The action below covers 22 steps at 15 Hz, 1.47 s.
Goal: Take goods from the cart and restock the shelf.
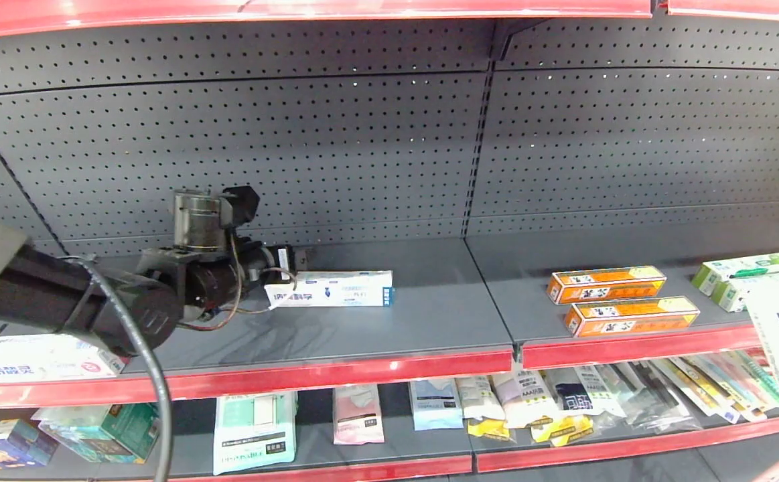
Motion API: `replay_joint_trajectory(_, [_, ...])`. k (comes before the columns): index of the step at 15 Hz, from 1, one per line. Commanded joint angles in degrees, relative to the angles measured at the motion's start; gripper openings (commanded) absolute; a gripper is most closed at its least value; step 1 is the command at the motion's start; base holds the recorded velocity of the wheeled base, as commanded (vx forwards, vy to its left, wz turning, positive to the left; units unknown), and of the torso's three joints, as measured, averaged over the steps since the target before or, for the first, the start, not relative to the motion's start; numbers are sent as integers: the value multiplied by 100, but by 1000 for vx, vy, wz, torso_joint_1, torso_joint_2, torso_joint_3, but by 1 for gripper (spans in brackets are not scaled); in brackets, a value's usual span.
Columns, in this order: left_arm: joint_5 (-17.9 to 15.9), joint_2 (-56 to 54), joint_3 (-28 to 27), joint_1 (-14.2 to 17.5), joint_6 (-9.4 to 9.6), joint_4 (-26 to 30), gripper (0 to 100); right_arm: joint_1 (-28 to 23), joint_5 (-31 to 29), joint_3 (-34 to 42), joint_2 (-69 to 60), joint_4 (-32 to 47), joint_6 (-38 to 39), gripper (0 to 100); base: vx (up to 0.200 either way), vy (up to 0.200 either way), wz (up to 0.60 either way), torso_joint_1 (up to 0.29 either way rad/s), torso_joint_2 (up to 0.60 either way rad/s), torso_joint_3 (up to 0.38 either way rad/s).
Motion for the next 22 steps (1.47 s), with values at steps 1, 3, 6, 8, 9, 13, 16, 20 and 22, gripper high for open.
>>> replay_joint_trajectory(1, [14, 663, -430, -117, -133, 6, 100, -1, 4, 13, 50, -3, -19, 0, 0, 0, 0, 0, 0, 0])
replay_joint_trajectory(3, [-39, 900, -667, -144, -124, 6, 100, -1, 4, 48, 32, -3, -81, 0, 0, 0, 0, 0, 0, 0])
replay_joint_trajectory(6, [5, 1146, -1071, -170, -98, 199, 100, -1, 4, 65, 41, -3, -89, 0, 0, 0, 0, 0, 0, 0])
replay_joint_trajectory(8, [14, 1155, -1449, -196, -106, 709, 100, -1, 4, 118, 15, -3, -89, 0, 0, 0, 0, 0, 0, 0])
replay_joint_trajectory(9, [14, 1173, -1564, -196, -106, 805, 100, -1, 4, 118, 15, -3, -98, 0, 0, 0, 0, 0, 0, 0])
replay_joint_trajectory(13, [287, 1726, -2372, -205, -115, 858, 100, -1, 4, 109, 23, -3, -107, 0, 0, 0, 0, 0, 0, 0])
replay_joint_trajectory(16, [471, 1929, -2451, -354, -142, 849, 100, -1, 4, 118, 15, -3, -107, 0, 0, 0, 0, 0, 0, 0])
replay_joint_trajectory(20, [752, 2219, -2891, -407, -353, 858, 100, -1, 4, 118, -21, -3, -107, 0, 0, 0, 0, 0, 0, 0])
replay_joint_trajectory(22, [832, 2254, -2935, -407, -353, 858, 100, -1, 4, 118, -21, -3, -107, 0, 0, 0, 0, 0, 0, 0])
